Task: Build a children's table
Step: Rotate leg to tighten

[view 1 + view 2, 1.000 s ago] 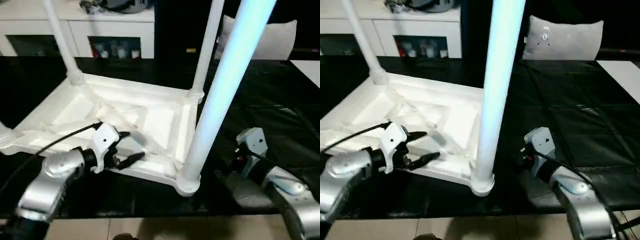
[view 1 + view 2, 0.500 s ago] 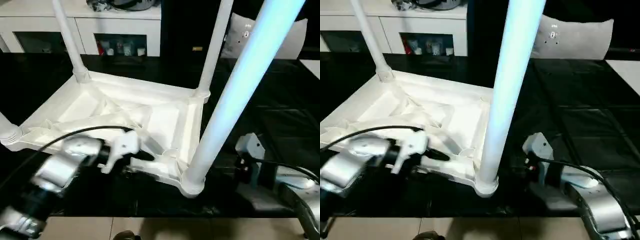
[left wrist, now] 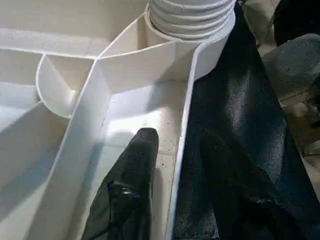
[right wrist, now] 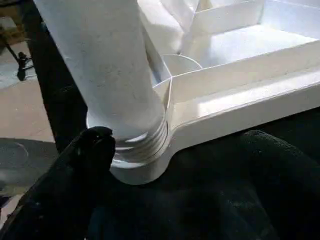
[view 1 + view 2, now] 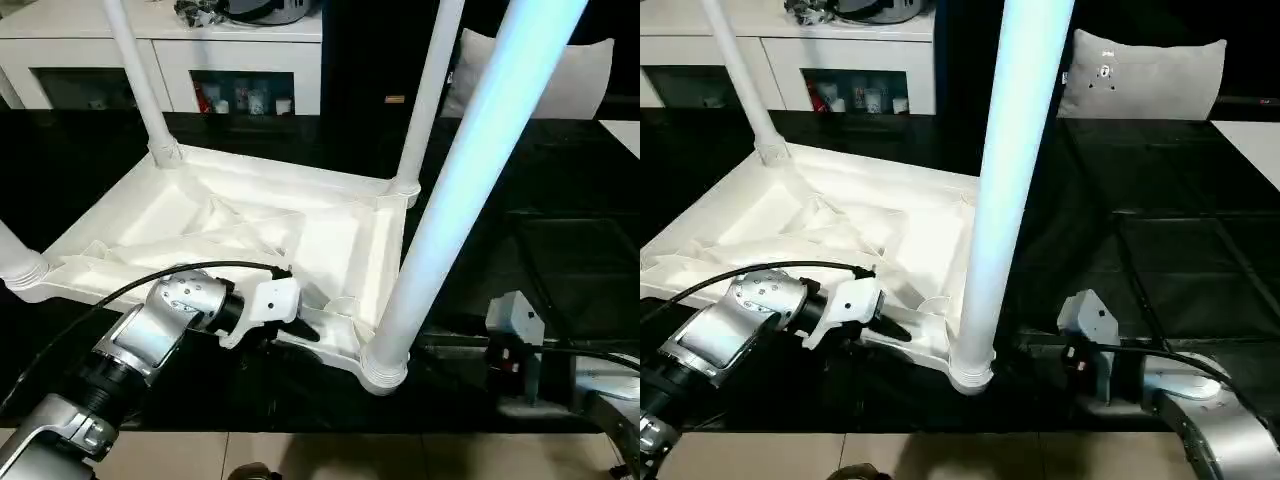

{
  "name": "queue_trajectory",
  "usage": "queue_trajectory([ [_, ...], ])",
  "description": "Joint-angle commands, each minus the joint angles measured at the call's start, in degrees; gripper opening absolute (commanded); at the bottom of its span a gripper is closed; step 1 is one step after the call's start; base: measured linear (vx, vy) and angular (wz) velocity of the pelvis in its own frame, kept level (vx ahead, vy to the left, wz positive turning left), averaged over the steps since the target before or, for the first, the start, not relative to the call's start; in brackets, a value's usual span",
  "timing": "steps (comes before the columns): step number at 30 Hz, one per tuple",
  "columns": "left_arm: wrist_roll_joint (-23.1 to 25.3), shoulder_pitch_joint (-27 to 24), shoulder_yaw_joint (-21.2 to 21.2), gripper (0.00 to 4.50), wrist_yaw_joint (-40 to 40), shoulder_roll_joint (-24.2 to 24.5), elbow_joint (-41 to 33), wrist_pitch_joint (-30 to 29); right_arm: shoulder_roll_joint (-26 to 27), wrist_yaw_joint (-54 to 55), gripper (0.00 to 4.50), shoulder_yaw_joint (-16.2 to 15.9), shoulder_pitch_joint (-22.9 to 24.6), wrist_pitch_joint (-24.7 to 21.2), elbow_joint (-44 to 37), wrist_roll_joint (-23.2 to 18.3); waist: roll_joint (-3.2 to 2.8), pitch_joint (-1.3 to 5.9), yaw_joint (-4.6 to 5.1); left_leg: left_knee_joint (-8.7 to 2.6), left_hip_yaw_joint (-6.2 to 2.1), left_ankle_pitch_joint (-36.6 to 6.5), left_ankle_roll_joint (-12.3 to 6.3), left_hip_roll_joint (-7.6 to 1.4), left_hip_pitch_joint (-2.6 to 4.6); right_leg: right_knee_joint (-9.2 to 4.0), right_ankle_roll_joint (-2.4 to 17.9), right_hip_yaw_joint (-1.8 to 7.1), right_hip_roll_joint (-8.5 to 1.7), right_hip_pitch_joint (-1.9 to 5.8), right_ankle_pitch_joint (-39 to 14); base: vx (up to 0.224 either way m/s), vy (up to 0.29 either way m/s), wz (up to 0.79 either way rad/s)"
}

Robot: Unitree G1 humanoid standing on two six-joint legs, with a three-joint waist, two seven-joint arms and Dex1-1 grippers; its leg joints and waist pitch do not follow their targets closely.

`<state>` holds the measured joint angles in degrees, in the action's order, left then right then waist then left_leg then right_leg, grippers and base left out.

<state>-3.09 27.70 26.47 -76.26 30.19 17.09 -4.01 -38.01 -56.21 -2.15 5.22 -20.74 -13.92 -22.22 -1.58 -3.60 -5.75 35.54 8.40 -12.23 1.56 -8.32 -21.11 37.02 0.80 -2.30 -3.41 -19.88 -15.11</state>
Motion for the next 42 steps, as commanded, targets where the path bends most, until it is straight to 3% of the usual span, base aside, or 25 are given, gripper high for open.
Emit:
queue_trajectory([
  [1, 1.08, 1.17, 0.99, 1.2, -0.88, 0.04, 1.0, 0.87, -0.67, -0.63, 4.5, 1.02, 0.46, -0.59, -1.87, -0.58, 0.0, 3.4, -0.27, -4.86, -1.72, -6.87, -4.16, -5.12, 0.5, -4.6, 15.27, 2.95, -6.08, 1.73, 1.85, 0.0, 0.0, 0.0],
  [12, 1.96, 2.42, 1.2, 0.22, -1.25, -1.58, 5.54, 3.11, -0.85, -0.38, 4.5, 0.5, 0.14, -1.89, -2.75, -1.52, 0.02, 3.41, -0.58, -4.94, -1.75, -7.14, -3.85, -5.22, 0.52, -4.61, 15.42, 2.95, -6.31, 1.77, 1.36, 0.0, 0.0, 0.0],
  [16, 1.28, 2.4, 1.11, 0.08, -2.24, -1.74, 5.64, 2.65, 0.47, -1.28, 4.5, 0.67, -1.3, -2.11, -2.15, -3.73, 0.03, 3.43, -0.55, -4.97, -1.75, -6.83, -4.19, -5.21, 0.44, -4.59, 15.27, 2.95, -6.37, 1.76, 1.19, 0.0, 0.0, 0.0],
  [17, 1.53, 2.39, 1.15, 0.02, -2.4, -1.72, 6.02, 3.07, 0.95, -2.12, 4.2, 0.59, -2.46, -2.24, -1.27, -4.66, -0.06, 3.45, -0.43, -4.91, -1.74, -6.96, -4.3, -5.17, 0.42, -4.62, 15.32, 2.95, -6.4, 1.78, 1.0, 0.0, 0.0, 0.0],
  [19, 1.62, 2.43, 1.13, 0.02, -2.44, -1.76, 6.29, 3.32, 0.84, -2.76, 4.2, 0.17, -3.12, -2.24, -0.75, -4.6, -0.09, 3.47, -0.29, -4.91, -1.71, -6.89, -4.4, -5.2, 0.41, -4.66, 15.45, 2.94, -6.34, 1.75, 1.12, 0.0, 0.0, 0.0],
  [20, 1.84, 2.63, 1.11, 0.01, -2.44, -1.86, 6.73, 3.8, 0.35, -5.17, 3.95, -0.86, -4.33, -3.24, 0.31, -5.37, 0.0, 3.45, -0.19, -4.86, -1.67, -6.97, -4.59, -5.09, 0.39, -4.66, 15.6, 2.89, -6.26, 1.77, 0.89, 0.0, 0.0, 0.0],
  [26, 2.28, 3.24, 0.72, 0.0, -2.49, -2.4, 7.57, 4.29, -0.8, -9.55, 3.56, -3.75, -8.76, -2.83, 5.0, -4.05, 0.0, 3.54, -0.06, -4.82, -1.58, -6.53, -4.56, -5.09, 0.41, -4.7, 15.88, 2.81, -6.26, 1.72, -0.03, 0.0, 0.0, 0.0],
  [29, 2.64, 3.46, 0.48, 0.0, -1.89, -2.49, 7.87, 4.52, 0.22, -10.8, 3.3, -4.3, -11.47, -5.2, 7.5, -5.68, 0.22, 3.55, -0.12, -4.76, -1.51, -5.69, -4.82, -5.06, 0.36, -4.63, 15.98, 2.78, -6.29, 1.74, -0.06, 0.0, 0.0, 0.0],
  [34, 2.62, 3.58, 0.12, 0.0, -1.69, -2.35, 8.31, 4.7, 1.67, -11.88, 2.84, -4.41, -13.86, -5.96, 9.6, -6.63, 0.41, 3.66, -0.28, -4.72, -1.44, -5.03, -5.21, -5.16, 0.3, -4.41, 15.9, 2.74, -6.3, 1.62, 1.09, 0.0, 0.0, 0.0],
  [36, 2.54, 3.52, -0.03, 0.0, -1.74, -2.18, 8.33, 4.68, 1.55, -12.69, 2.79, -4.78, -14.6, -8.19, 10.07, -7.5, 0.46, 3.59, -0.24, -4.74, -1.42, -5.18, -5.27, -5.07, 0.24, -4.52, 15.9, 2.71, -6.3, 1.68, 0.3, 0.0, 0.0, 0.0],
  [42, 2.57, 3.28, -0.63, 0.0, -1.27, -2.05, 8.49, 4.07, 0.28, -17.18, 2.17, -7.51, -16.92, -9.44, 12.92, -6.84, 0.44, 3.56, -0.23, -4.77, -1.33, -5.25, -4.8, -5.14, 0.25, -4.55, 15.74, 2.74, -6.29, 1.55, -0.55, 0.0, 0.0, 0.0],
])
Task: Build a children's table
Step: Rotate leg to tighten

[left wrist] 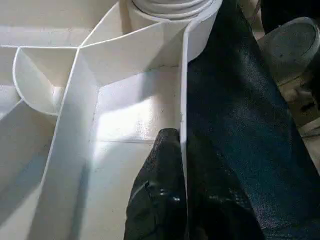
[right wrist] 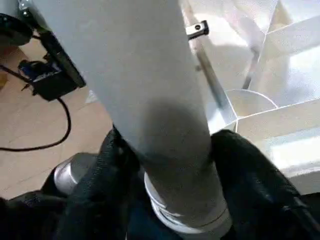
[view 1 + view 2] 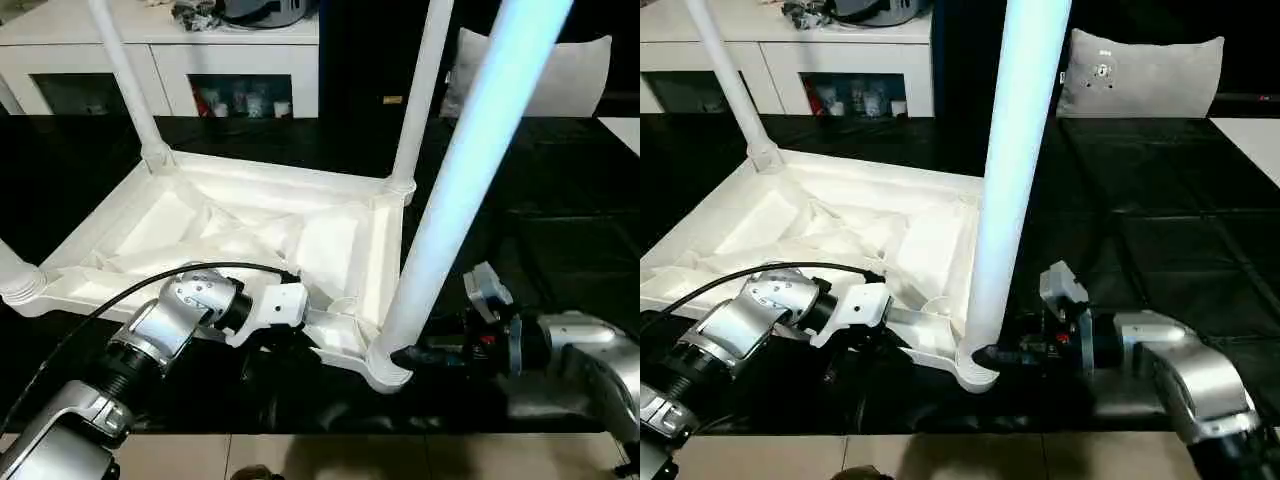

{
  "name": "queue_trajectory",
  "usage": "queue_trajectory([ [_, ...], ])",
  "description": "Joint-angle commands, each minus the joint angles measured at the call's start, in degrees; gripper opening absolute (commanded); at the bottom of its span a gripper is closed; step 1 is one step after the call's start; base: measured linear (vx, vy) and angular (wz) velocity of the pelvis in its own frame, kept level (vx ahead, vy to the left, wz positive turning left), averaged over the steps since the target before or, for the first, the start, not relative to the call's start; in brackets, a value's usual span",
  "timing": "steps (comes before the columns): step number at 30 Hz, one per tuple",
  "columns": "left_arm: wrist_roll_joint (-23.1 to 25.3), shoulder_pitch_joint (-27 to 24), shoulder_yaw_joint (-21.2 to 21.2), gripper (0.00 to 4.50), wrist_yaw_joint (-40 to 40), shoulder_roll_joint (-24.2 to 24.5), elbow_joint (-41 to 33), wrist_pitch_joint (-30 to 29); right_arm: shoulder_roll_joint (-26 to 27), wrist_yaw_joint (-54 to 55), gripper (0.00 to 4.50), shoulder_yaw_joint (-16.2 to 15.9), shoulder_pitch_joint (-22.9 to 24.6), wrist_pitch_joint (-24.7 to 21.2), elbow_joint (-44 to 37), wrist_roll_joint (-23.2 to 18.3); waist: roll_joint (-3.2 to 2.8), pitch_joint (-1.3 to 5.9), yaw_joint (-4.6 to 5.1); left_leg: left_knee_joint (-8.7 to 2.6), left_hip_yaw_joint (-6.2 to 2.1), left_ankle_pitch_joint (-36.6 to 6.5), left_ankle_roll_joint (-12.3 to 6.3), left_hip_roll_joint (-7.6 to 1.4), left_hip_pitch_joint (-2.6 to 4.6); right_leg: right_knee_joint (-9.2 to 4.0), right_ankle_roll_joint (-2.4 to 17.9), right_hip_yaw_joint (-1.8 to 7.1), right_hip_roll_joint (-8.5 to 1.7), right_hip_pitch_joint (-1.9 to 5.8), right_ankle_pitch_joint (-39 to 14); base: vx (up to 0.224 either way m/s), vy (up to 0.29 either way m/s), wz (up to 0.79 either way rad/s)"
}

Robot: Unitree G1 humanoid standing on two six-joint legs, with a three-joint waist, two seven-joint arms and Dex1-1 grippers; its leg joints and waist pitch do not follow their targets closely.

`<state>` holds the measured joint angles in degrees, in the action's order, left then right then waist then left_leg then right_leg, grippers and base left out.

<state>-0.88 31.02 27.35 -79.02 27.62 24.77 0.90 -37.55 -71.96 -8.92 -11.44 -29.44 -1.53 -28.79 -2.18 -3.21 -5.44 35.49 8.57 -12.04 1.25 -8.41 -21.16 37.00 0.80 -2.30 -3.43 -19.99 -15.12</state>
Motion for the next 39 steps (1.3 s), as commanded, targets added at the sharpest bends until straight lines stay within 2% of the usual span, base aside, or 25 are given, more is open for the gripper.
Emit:
queue_trajectory([
  [1, 0.26, -0.3, -1.88, 0.0, 1.99, 0.57, 0.7, -1.74, 0.3, -1.29, 2.17, -0.85, -0.7, -0.58, 1.06, 0.02, 1.03, 3.14, -0.58, -4.76, -1.52, -5.48, -4.49, -5.08, 0.27, -4.59, 15.67, 2.77, -6.32, 1.68, -0.66, 0.0, 0.0, 0.0],
  [4, -0.27, -0.85, -2.82, 0.0, 3.15, 0.42, 0.32, -3.44, 1.69, 0.27, 2.09, -0.71, -1.29, -0.1, 1.77, 0.46, 1.06, 3.09, -0.45, -4.82, -1.53, -5.95, -4.17, -5.07, 0.28, -4.66, 15.67, 2.78, -6.32, 1.64, -1.53, 0.0, 0.0, 0.0],
  [5, -1.56, -1.55, -4.4, 0.0, 5.1, -0.14, -1.09, -7.14, 4.25, 4.96, 2.08, -0.5, -1.72, 1.6, 2.42, 2.52, 0.97, 3.02, -0.27, -4.9, -1.52, -6.48, -3.77, -5.09, 0.32, -4.68, 15.79, 2.79, -6.39, 1.5, -2.32, 0.0, 0.0, 0.0],
  [7, -1.95, -1.87, -5.13, 0.0, 6.41, -0.5, -1.81, -9.01, 5.91, 8.77, 2.07, -0.53, -2.15, 1.86, 3.13, 4.18, 1.09, 2.88, 0.27, -5.19, -1.67, -7.23, -2.71, -4.9, 0.17, -4.79, 15.59, 2.68, -6.24, 1.49, -4.49, 0.0, 0.0, 0.0],
  [8, -1.85, -2.33, -5.99, 0.0, 9.39, -1.42, -3.16, -12.27, 9.7, 15.94, 2.05, -0.19, -3.04, 2.71, 5.15, 6.65, 1.11, 2.84, 0.84, -5.22, -1.59, -7.28, -2.0, -4.73, 0.03, -4.89, 15.23, 2.73, -6.34, 1.55, -6.15, 0.0, 0.0, 0.0],
  [9, -1.85, -2.33, -5.99, 0.0, 9.39, -1.42, -3.16, -12.27, 9.7, 15.94, 2.05, -0.19, -3.04, 2.71, 5.15, 6.65, 1.05, 2.78, 1.26, -5.4, -1.69, -7.59, -1.39, -4.56, -0.15, -5.2, 14.52, 2.58, -6.26, 1.7, -8.51, 0.0, 0.0, 0.0],
  [10, -1.74, -2.46, -6.25, 0.0, 10.47, -1.79, -3.64, -13.39, 11.03, 18.09, 2.03, 0.05, -3.41, 2.79, 5.88, 7.05, 1.26, 2.84, 1.47, -5.41, -1.65, -7.48, -1.28, -4.6, -0.07, -5.3, 14.24, 2.59, -6.27, 1.78, -8.87, 0.0, 0.0, 0.0],
  [11, -1.44, -2.77, -6.98, 0.0, 14.01, -3.73, -4.89, -16.2, 15.07, 23.97, 2.0, 0.84, -4.37, 1.83, 7.55, 7.59, 1.34, 2.96, 1.58, -5.25, -1.41, -6.6, -1.35, -4.64, 0.2, -5.24, 14.25, 2.74, -6.15, 1.54, -7.76, 0.0, 0.0, 0.0],
  [12, -1.15, -2.81, -7.12, 0.0, 15.21, -4.4, -5.24, -17.17, 16.24, 25.56, 1.97, 0.9, -4.66, 1.58, 8.08, 7.9, 1.23, 2.98, 1.72, -5.25, -1.32, -5.36, -1.5, -4.58, 0.3, -5.15, 14.63, 2.72, -6.03, 1.44, -6.21, 0.0, 0.0, 0.0],
  [16, 0.9, -2.55, -7.67, 0.0, 22.88, -9.34, -6.02, -22.35, 22.19, 35.87, 1.96, 1.23, -6.45, 0.93, 12.03, 11.12, 1.42, 3.12, 1.51, -5.1, -0.94, -2.1, -2.59, -4.41, 0.31, -5.0, 14.67, 2.76, -5.75, 1.35, -1.9, 0.0, 0.0, 0.0],
  [19, 2.68, -1.22, -9.08, 0.0, 32.9, -15.7, -3.9, -23.28, 27.25, 46.27, 1.95, 2.56, -8.34, 2.87, 16.97, 15.17, 1.3, 3.07, 1.33, -5.27, -0.91, -3.25, -2.13, -4.51, 0.46, -5.19, 14.59, 2.73, -5.81, 1.27, -2.46, 0.0, 0.0, 0.0],
  [21, 3.23, -0.65, -8.92, 0.0, 36.59, -18.79, -3.22, -22.12, 29.23, 47.68, 1.95, 3.71, -8.73, 4.33, 18.63, 14.56, 1.35, 3.07, 1.14, -5.31, -0.86, -5.02, -1.39, -4.45, 0.53, -5.57, 13.73, 2.86, -5.98, 1.42, -5.32, 0.0, 0.0, 0.0],
  [22, 3.34, -0.64, -8.78, 0.0, 36.86, -19.07, -3.28, -21.95, 29.32, 47.59, 2.3, 3.85, -8.66, 4.67, 18.51, 14.48, 1.29, 3.14, 1.01, -5.31, -0.82, -5.05, -1.46, -4.52, 0.54, -5.6, 13.49, 2.91, -6.05, 1.5, -5.24, 0.0, 0.0, 0.0],
  [24, 4.01, -0.56, -8.14, 0.0, 37.57, -19.73, -3.33, -20.94, 29.12, 47.98, 2.63, 4.29, -8.28, 6.17, 17.68, 14.96, 1.24, 3.15, 0.56, -5.41, -0.89, -4.9, -1.71, -4.69, 0.47, -5.59, 12.45, 2.94, -5.88, 1.41, -4.37, 0.0, 0.0, 0.0],
  [26, 4.73, -0.6, -7.34, 0.0, 37.67, -19.74, -3.85, -20.68, 29.19, 48.07, 2.74, 6.02, -7.83, 6.87, 16.39, 13.79, 1.23, 3.21, 0.12, -5.5, -0.91, -5.1, -2.04, -4.71, 0.52, -5.55, 11.6, 3.02, -5.85, 1.32, -3.01, 0.0, 0.0, 0.0],
  [27, 5.31, -0.7, -7.01, 0.0, 37.1, -19.21, -3.98, -20.21, 28.31, 47.04, 2.74, 6.32, -7.46, 6.85, 15.57, 13.65, 0.88, 3.34, -0.18, -5.43, -0.99, -4.62, -2.09, -4.63, 0.43, -5.41, 11.41, 3.02, -5.96, 1.43, -2.04, 0.0, 0.0, 0.0],
  [28, 5.31, -0.7, -7.01, 0.0, 37.1, -19.21, -3.98, -20.21, 28.31, 47.04, 2.99, 6.32, -7.46, 6.85, 15.57, 13.65, 0.88, 3.34, -0.18, -5.43, -0.99, -4.62, -2.09, -4.63, 0.43, -5.41, 11.41, 3.02, -5.96, 1.43, -2.04, 0.0, 0.0, 0.0],
  [29, 5.98, -0.87, -6.77, 0.0, 36.32, -18.7, -4.03, -19.34, 27.74, 45.87, 3.05, 6.85, -7.12, 7.23, 15.07, 13.35, 1.11, 3.41, -0.19, -5.4, -0.98, -3.94, -2.51, -4.62, 0.35, -5.35, 11.29, 2.96, -5.82, 1.5, 0.09, 0.0, 0.0, 0.0],
  [31, 6.83, -1.1, -6.42, 0.0, 35.19, -17.44, -3.76, -17.63, 26.61, 43.72, 3.08, 8.13, -6.63, 9.12, 14.68, 12.72, 0.85, 3.52, -0.35, -5.34, -1.04, -3.41, -2.86, -4.7, 0.35, -5.13, 11.56, 2.87, -5.85, 1.51, 2.0, 0.0, 0.0, 0.0],
  [32, 6.99, -1.18, -6.25, 0.0, 34.72, -16.77, -3.6, -16.93, 26.22, 42.92, 3.26, 8.98, -6.47, 10.09, 14.65, 12.07, 1.03, 3.7, -0.46, -5.18, -1.03, -2.99, -3.23, -4.73, 0.23, -4.96, 11.52, 2.92, -5.96, 1.67, 3.77, 0.0, 0.0, 0.0],
  [33, 6.8, -1.6, -5.68, 0.0, 32.51, -14.87, -3.63, -15.12, 23.88, 39.19, 3.39, 9.37, -5.91, 12.81, 13.89, 11.62, 1.02, 3.93, -0.7, -4.99, -1.1, -1.79, -3.72, -4.64, 0.11, -4.61, 11.49, 2.78, -5.82, 1.7, 6.41, 0.0, 0.0, 0.0],
  [34, 6.8, -1.6, -5.68, 0.0, 32.51, -14.87, -3.63, -15.12, 23.88, 39.19, 3.39, 9.37, -5.91, 12.81, 13.89, 11.62, 1.14, 4.07, -0.72, -4.83, -1.02, -1.06, -4.16, -4.63, 0.06, -4.46, 11.56, 2.8, -5.76, 1.77, 8.02, 0.0, 0.0, 0.0],
  [36, 6.27, -2.2, -5.03, 0.0, 29.15, -12.7, -3.93, -12.48, 19.96, 34.98, 3.54, 8.39, -5.13, 14.54, 12.82, 12.71, 1.08, 4.17, -0.98, -4.43, -0.9, 1.23, -5.79, -4.45, -0.14, -3.96, 12.25, 2.6, -5.52, 1.53, 12.9, 0.0, 0.0, 0.0],
  [38, 5.91, -2.48, -4.66, 0.0, 26.87, -11.3, -4.16, -10.67, 17.38, 30.61, 3.77, 8.18, -4.58, 15.49, 11.97, 12.13, 1.06, 4.2, -1.14, -4.32, -0.89, 0.98, -6.3, -4.44, -0.27, -3.93, 12.39, 2.54, -5.62, 1.58, 13.26, 0.0, 0.0, 0.0],
  [39, 5.34, -2.9, -4.17, 0.0, 23.39, -9.55, -4.6, -8.67, 14.56, 25.25, 3.86, 8.34, -4.12, 15.6, 10.95, 10.71, 1.25, 4.47, -1.37, -3.98, -0.88, 1.8, -7.29, -4.45, -0.44, -3.5, 12.49, 2.46, -5.46, 1.75, 15.59, 0.0, 0.0, 0.0],
])
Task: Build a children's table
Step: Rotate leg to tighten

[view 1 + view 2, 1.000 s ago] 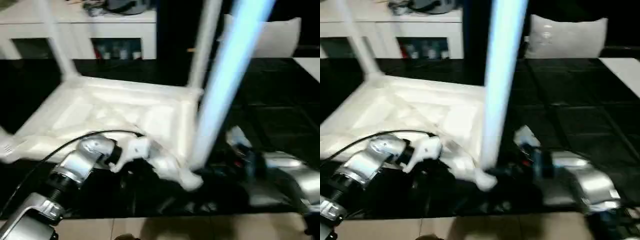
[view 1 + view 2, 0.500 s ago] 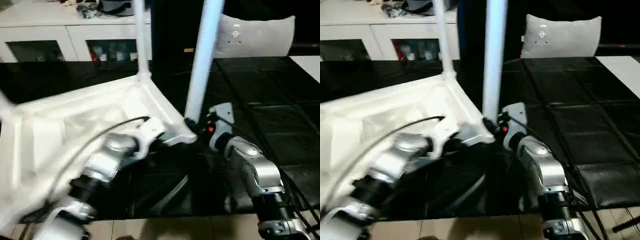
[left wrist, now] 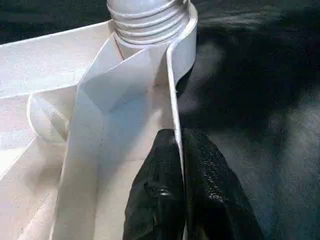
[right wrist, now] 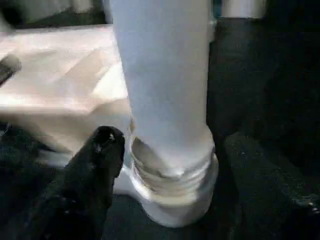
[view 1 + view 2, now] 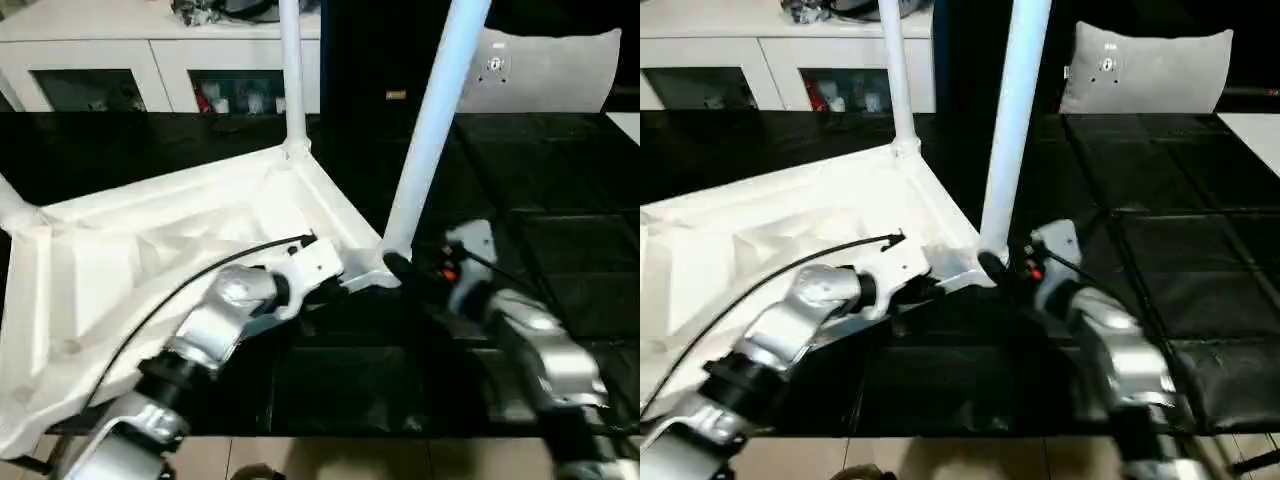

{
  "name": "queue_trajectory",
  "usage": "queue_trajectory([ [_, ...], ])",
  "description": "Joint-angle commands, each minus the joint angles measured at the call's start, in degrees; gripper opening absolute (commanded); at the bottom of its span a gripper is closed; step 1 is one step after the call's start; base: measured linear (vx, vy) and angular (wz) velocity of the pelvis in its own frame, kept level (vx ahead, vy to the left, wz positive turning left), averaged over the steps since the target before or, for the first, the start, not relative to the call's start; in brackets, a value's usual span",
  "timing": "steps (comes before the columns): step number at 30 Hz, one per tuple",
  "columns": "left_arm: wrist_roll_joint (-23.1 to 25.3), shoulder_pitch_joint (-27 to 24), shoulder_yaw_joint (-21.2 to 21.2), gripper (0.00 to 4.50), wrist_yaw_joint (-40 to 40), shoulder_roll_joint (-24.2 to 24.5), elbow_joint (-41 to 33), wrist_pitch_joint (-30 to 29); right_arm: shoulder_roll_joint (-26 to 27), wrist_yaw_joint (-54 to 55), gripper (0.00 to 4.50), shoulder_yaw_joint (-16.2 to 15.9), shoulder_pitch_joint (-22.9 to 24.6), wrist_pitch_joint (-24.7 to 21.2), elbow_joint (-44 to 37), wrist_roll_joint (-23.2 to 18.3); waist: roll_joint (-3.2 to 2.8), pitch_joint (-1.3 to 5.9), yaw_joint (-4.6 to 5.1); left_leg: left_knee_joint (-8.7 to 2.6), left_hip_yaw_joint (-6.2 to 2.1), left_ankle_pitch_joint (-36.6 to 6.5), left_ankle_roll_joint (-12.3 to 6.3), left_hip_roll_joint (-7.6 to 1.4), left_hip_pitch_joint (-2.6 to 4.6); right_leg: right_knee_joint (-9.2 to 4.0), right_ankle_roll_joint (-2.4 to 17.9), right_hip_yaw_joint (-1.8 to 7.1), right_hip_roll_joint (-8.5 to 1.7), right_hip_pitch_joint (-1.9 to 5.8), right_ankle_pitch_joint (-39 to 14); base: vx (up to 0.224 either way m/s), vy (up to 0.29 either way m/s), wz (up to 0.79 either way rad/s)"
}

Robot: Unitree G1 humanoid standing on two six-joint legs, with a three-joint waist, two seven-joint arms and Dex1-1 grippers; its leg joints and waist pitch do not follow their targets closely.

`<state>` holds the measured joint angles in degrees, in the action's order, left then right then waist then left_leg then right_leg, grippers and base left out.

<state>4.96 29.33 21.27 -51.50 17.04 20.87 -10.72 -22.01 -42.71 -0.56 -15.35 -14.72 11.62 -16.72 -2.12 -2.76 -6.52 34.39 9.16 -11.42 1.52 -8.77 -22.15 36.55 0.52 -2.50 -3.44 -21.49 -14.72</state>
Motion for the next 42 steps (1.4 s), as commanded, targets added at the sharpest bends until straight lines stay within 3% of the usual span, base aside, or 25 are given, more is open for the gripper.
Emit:
queue_trajectory([
  [1, -0.71, -1.4, 2.09, 0.0, -5.48, 1.61, -0.91, 3.43, -1.82, -5.68, 3.91, 0.05, -0.15, 0.58, -2.53, -1.93, 1.19, 3.95, -0.3, -2.86, -1.39, 1.37, -7.85, -4.15, 0.42, -2.94, 12.77, 2.7, -5.49, 3.14, 15.78, 0.0, 0.0, 0.0],
  [6, -2.56, -1.76, 3.66, 0.0, -14.32, 5.52, -0.72, 8.98, -7.84, -19.43, 3.91, -2.56, -0.09, -0.72, -3.55, -5.11, 0.78, 3.47, -0.76, -3.17, -1.27, -3.22, -7.68, -4.85, 0.94, -3.61, 14.21, 2.53, -5.5, 2.43, 7.43, 0.0, 0.0, 0.0],
  [9, -3.76, -1.71, 3.98, 0.0, -17.9, 6.83, -1.19, 9.61, -9.36, -23.79, 3.64, -3.86, -0.47, -1.52, -3.51, -6.1, 0.91, 3.45, -1.27, -3.24, -1.24, -3.36, -7.2, -5.0, 1.0, -3.59, 14.96, 2.56, -5.66, 2.3, 6.02, 0.0, 0.0, 0.0],
  [10, -4.17, -1.62, 4.18, 0.0, -19.23, 7.29, -1.33, 9.86, -9.8, -25.29, 3.57, -4.33, -0.75, -1.79, -3.36, -6.3, 1.23, 3.44, -1.6, -3.27, -1.13, -3.84, -7.05, -4.97, 1.06, -3.69, 15.06, 2.55, -5.72, 2.29, 4.8, 0.0, 0.0, 0.0],
  [11, -4.41, -1.55, 4.31, 0.0, -20.05, 7.58, -1.4, 10.01, -10.08, -26.27, 3.57, -4.62, -0.93, -1.98, -3.27, -6.41, 1.03, 3.48, -1.84, -3.27, -1.14, -3.66, -6.82, -5.02, 1.0, -3.57, 14.9, 2.57, -5.78, 2.24, 4.21, 0.0, 0.0, 0.0],
  [15, -4.53, -1.37, 5.49, 0.0, -23.82, 9.22, -2.27, 10.97, -11.67, -32.36, 3.16, -7.04, -1.47, -2.02, -3.12, -6.67, 1.42, 3.39, -2.09, -3.29, -0.93, -4.26, -6.47, -4.99, 0.99, -3.67, 14.5, 2.57, -5.75, 2.13, 2.56, 0.0, 0.0, 0.0],
  [18, -4.45, -0.97, 5.91, 0.0, -25.62, 10.04, -1.89, 12.14, -13.1, -36.11, 2.9, -8.86, -1.71, -4.48, -3.43, -7.37, 1.31, 3.42, -2.34, -3.32, -0.93, -4.11, -6.22, -5.04, 1.03, -3.7, 14.27, 2.59, -5.79, 2.04, 1.93, 0.0, 0.0, 0.0],
  [25, -4.6, -0.16, 5.54, 0.0, -25.85, 9.9, -0.3, 12.5, -13.17, -37.62, 2.37, -9.16, -2.17, -5.21, -2.97, -7.77, 1.44, 3.6, -2.88, -3.09, -0.84, -2.98, -6.25, -4.95, 1.0, -3.43, 14.43, 2.6, -5.8, 1.98, 3.67, 0.0, 0.0, 0.0],
  [31, -5.21, -0.65, 4.56, 0.0, -24.59, 9.08, -0.89, 9.67, -12.33, -37.04, 2.09, -7.98, -0.84, -8.22, -5.59, -10.55, 1.66, 3.62, -3.04, -3.03, -0.78, -2.32, -6.38, -4.96, 0.98, -3.34, 14.28, 2.56, -5.77, 1.98, 3.46, 0.0, 0.0, 0.0],
  [33, -4.42, -0.77, 3.03, 0.0, -19.43, 7.33, -1.12, 6.65, -10.28, -32.24, 2.07, -6.97, 0.06, -10.47, -7.26, -11.01, 1.5, 3.67, -3.07, -3.0, -0.8, -1.92, -6.38, -5.04, 1.05, -3.25, 14.37, 2.62, -5.73, 1.84, 3.87, 0.0, 0.0, 0.0],
  [35, -4.01, -0.75, 0.86, 0.0, -12.01, 4.06, -1.24, 1.4, -6.27, -22.77, 2.06, -6.54, 0.8, -9.72, -7.84, -7.65, 1.47, 3.34, -2.57, -3.34, -0.87, -3.84, -4.96, -4.89, 1.07, -3.88, 14.37, 2.57, -5.88, 1.71, 0.5, 0.0, 0.0, 0.0],
  [38, -4.64, -0.9, -0.35, 0.0, -7.91, 1.32, -2.58, -3.6, -2.13, -12.79, 2.04, -6.05, 0.43, -9.03, -6.73, -3.51, 1.48, 3.14, -1.77, -3.91, -1.01, -6.2, -2.28, -4.72, 1.0, -4.46, 12.88, 2.61, -5.88, 1.95, -5.61, 0.0, 0.0, 0.0],
  [42, -4.24, -0.6, -0.86, 0.0, -3.35, -2.08, -3.21, -7.58, 1.85, -1.81, 1.98, -5.7, -0.41, -11.79, -5.38, 1.12, 1.6, 3.06, 0.16, -4.2, -1.04, -6.78, -1.06, -4.53, 1.07, -4.64, 12.32, 2.77, -5.62, 1.98, -5.79, 0.0, 0.0, 0.0],
])
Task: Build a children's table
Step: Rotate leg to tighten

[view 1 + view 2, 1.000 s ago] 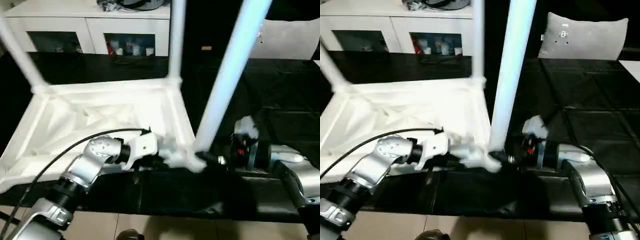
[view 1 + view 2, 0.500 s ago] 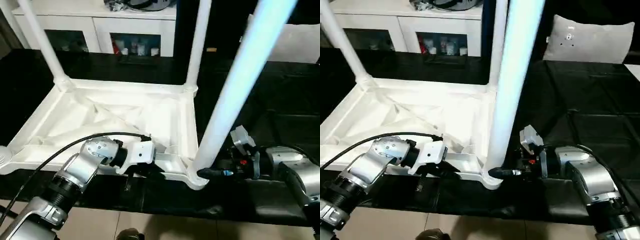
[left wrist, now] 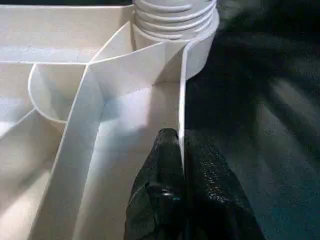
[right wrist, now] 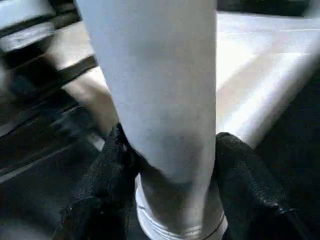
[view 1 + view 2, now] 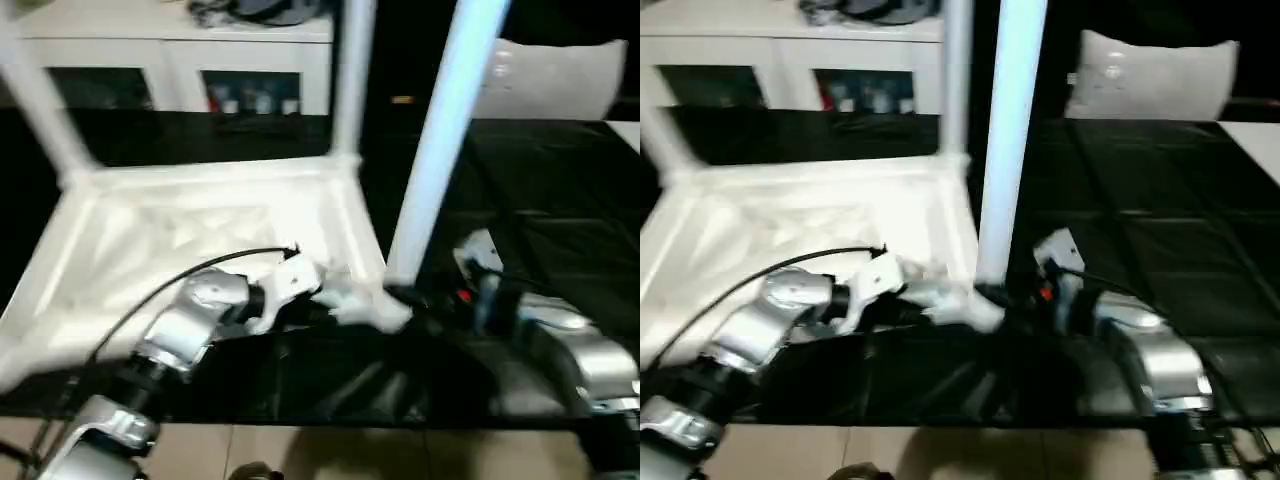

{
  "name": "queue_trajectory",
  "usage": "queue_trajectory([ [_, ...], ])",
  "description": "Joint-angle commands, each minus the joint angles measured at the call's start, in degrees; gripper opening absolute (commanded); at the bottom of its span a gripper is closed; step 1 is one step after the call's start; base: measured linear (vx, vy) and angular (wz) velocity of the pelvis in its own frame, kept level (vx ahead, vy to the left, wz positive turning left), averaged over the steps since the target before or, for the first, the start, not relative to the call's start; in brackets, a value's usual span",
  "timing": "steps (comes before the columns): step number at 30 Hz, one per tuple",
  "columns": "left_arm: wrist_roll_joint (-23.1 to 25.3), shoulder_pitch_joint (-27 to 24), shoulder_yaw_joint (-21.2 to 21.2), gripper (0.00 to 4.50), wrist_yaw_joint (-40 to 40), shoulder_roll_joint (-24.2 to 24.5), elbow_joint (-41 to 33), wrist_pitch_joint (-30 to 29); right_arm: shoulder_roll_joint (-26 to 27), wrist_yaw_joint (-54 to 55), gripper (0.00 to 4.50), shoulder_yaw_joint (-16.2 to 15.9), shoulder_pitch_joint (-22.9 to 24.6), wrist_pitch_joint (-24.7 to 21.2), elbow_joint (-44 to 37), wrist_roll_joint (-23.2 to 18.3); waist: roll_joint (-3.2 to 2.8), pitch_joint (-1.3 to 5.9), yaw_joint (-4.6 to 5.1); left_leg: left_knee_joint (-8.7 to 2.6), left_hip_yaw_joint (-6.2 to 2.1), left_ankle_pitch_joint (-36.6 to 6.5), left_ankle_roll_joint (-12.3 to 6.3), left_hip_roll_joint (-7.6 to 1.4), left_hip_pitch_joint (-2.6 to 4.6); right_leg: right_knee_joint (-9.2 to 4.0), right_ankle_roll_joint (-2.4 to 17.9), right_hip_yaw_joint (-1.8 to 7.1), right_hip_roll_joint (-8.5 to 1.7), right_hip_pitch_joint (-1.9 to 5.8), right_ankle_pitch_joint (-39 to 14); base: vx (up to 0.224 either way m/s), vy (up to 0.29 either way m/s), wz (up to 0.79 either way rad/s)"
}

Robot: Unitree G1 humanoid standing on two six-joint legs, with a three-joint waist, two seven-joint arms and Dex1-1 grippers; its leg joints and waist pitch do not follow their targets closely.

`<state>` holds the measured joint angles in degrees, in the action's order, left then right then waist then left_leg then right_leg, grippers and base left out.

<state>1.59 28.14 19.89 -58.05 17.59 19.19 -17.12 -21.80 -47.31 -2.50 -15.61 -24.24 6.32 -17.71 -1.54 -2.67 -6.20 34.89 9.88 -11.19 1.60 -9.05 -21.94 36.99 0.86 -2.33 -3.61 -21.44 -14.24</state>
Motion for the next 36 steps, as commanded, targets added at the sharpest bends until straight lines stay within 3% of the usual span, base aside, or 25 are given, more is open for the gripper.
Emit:
queue_trajectory([
  [1, -0.08, 0.86, 0.53, 0.0, 5.63, -4.14, -1.2, -2.5, 3.73, 7.88, 1.97, -3.07, -0.41, -5.22, 0.08, 3.43, 1.0, 2.91, -0.01, -4.66, -1.72, -7.34, -1.26, -4.18, 0.92, -5.2, 11.99, 2.62, -5.45, 1.8, -6.42, 0.0, 0.0, 0.0],
  [5, 1.87, 1.36, 0.24, 0.0, 11.98, -8.31, -0.36, -5.28, 9.49, 21.04, 1.96, -0.67, -1.15, -9.36, 0.76, 6.51, 1.03, 2.72, 0.84, -4.92, -1.71, -8.56, -0.3, -4.04, 0.98, -5.7, 10.66, 2.93, -5.46, 1.79, -9.4, 0.0, 0.0, 0.0],
  [6, 2.39, 1.17, -0.04, 0.0, 14.04, -9.74, -0.79, -6.37, 11.67, 24.53, 1.96, 0.59, -1.12, -9.28, 0.94, 6.29, 0.59, 2.66, 0.9, -5.05, -1.79, -9.64, 0.18, -4.07, 1.05, -5.95, 10.32, 2.97, -5.5, 1.69, -10.41, 0.0, 0.0, 0.0],
  [8, 2.7, 0.74, -0.19, 0.0, 15.73, -10.72, -1.63, -7.54, 13.02, 24.79, 1.96, 0.91, -0.71, -7.67, 0.72, 5.51, 0.68, 2.65, 0.96, -5.24, -1.88, -10.87, 0.64, -4.07, 1.22, -6.11, 9.99, 2.95, -5.51, 1.79, -10.97, 0.0, 0.0, 0.0],
  [9, 2.64, 0.62, -0.23, 0.0, 15.91, -10.72, -1.81, -7.65, 13.09, 24.04, 2.49, 0.86, -0.45, -6.38, 0.47, 5.18, 0.51, 2.67, 0.88, -5.28, -1.89, -11.02, 0.59, -4.07, 1.31, -6.19, 9.73, 3.02, -5.59, 1.9, -10.77, 0.0, 0.0, 0.0],
  [10, 2.64, 0.62, -0.23, 0.0, 15.91, -10.72, -1.81, -7.65, 13.09, 24.04, 2.63, 0.86, -0.45, -6.38, 0.47, 5.18, 0.52, 2.82, 0.83, -5.22, -1.88, -10.6, 0.45, -4.1, 1.29, -6.14, 9.68, 3.05, -5.63, 2.01, -9.85, 0.0, 0.0, 0.0],
  [12, 2.52, 0.48, -0.37, 0.0, 15.44, -9.97, -2.12, -6.4, 11.62, 19.08, 2.68, -0.16, 0.34, -3.79, -1.0, 4.43, 0.2, 3.02, 0.68, -5.05, -1.88, -8.6, -0.44, -4.09, 1.05, -5.78, 9.84, 3.0, -5.52, 2.25, -4.97, 0.0, 0.0, 0.0],
  [17, 2.28, 0.77, -1.2, 0.0, 12.52, -7.38, -0.46, -1.59, 6.59, 10.77, 3.13, 0.67, 0.65, -0.47, -2.33, 2.68, 0.19, 3.33, 0.58, -4.51, -1.79, -4.6, -3.4, -4.0, 0.74, -5.17, 11.39, 2.73, -5.38, 2.69, 3.67, 0.0, 0.0, 0.0],
  [19, 2.11, 0.72, -0.97, 0.0, 10.65, -6.33, 0.22, 1.67, 4.45, 7.9, 3.24, 0.48, 0.68, 0.51, -2.34, 2.67, 0.43, 3.36, 0.59, -4.35, -1.65, -4.49, -4.17, -3.99, 0.71, -5.18, 11.71, 2.72, -5.43, 2.77, 3.79, 0.0, 0.0, 0.0],
  [21, 1.24, 0.2, 0.55, 0.0, 4.11, -3.15, 0.65, 7.19, -1.01, 1.85, 3.49, -0.18, 0.25, 4.09, -0.46, 3.82, 0.51, 3.41, 0.37, -4.18, -1.61, -4.4, -4.96, -3.98, 0.59, -5.21, 11.31, 2.63, -5.39, 2.78, 2.16, 0.0, 0.0, 0.0],
  [23, 1.35, 0.34, 1.38, 0.0, 1.46, -1.44, 0.99, 9.65, -3.69, -1.81, 3.58, -0.75, -0.2, 6.21, 0.91, 4.61, 0.11, 3.67, 0.35, -4.01, -1.61, -3.14, -5.42, -4.1, 0.53, -4.81, 11.85, 2.5, -5.34, 2.55, 3.89, 0.0, 0.0, 0.0],
  [24, 1.39, 0.49, 1.69, 0.0, 0.58, -0.82, 1.32, 10.92, -4.85, -3.67, 3.7, -1.17, -0.34, 6.97, 1.35, 4.83, 0.3, 3.69, 0.34, -3.93, -1.59, -2.86, -5.61, -4.12, 0.55, -4.71, 12.13, 2.42, -5.26, 2.51, 4.74, 0.0, 0.0, 0.0],
  [28, 0.51, 0.85, 2.1, 0.0, -2.87, 0.53, 1.71, 12.26, -8.31, -10.43, 3.7, -2.81, -0.05, 7.57, 0.55, 4.15, 0.22, 3.77, -0.44, -3.56, -1.49, -1.49, -7.7, -4.36, 0.48, -4.14, 13.47, 2.32, -5.33, 2.35, 8.31, 0.0, 0.0, 0.0],
  [29, -0.44, 0.81, 3.51, 0.0, -8.89, 2.74, 1.35, 14.66, -10.04, -15.94, 3.7, -2.34, -0.92, 7.59, 1.36, 1.7, 0.46, 3.83, -0.68, -3.52, -1.48, -1.29, -7.96, -4.38, 0.55, -3.99, 13.75, 2.28, -5.3, 2.32, 8.45, 0.0, 0.0, 0.0],
  [32, -0.47, 1.2, 5.09, 0.0, -13.94, 4.89, 1.99, 18.05, -12.37, -22.68, 3.44, -3.2, -1.74, 8.09, 2.3, -0.55, 0.35, 3.88, -1.37, -3.33, -1.4, -1.41, -8.67, -4.63, 0.52, -3.84, 14.31, 2.19, -5.32, 2.16, 7.83, 0.0, 0.0, 0.0],
  [35, -0.39, 1.51, 6.0, 0.0, -16.82, 6.07, 2.37, 19.93, -12.95, -26.31, 3.18, -3.92, -2.34, 10.08, 3.34, -1.13, 0.34, 3.77, -2.36, -3.3, -1.27, -2.54, -8.33, -4.89, 0.72, -3.91, 14.44, 2.25, -5.48, 1.67, 5.44, 0.0, 0.0, 0.0],
  [36, -0.33, 1.58, 6.25, 0.0, -17.97, 6.43, 2.48, 20.86, -13.04, -27.47, 3.18, -4.09, -2.6, 10.61, 3.73, -1.42, 0.66, 3.69, -2.42, -3.4, -1.25, -3.12, -7.88, -4.9, 0.67, -3.95, 14.38, 2.22, -5.42, 1.67, 4.4, 0.0, 0.0, 0.0],
])
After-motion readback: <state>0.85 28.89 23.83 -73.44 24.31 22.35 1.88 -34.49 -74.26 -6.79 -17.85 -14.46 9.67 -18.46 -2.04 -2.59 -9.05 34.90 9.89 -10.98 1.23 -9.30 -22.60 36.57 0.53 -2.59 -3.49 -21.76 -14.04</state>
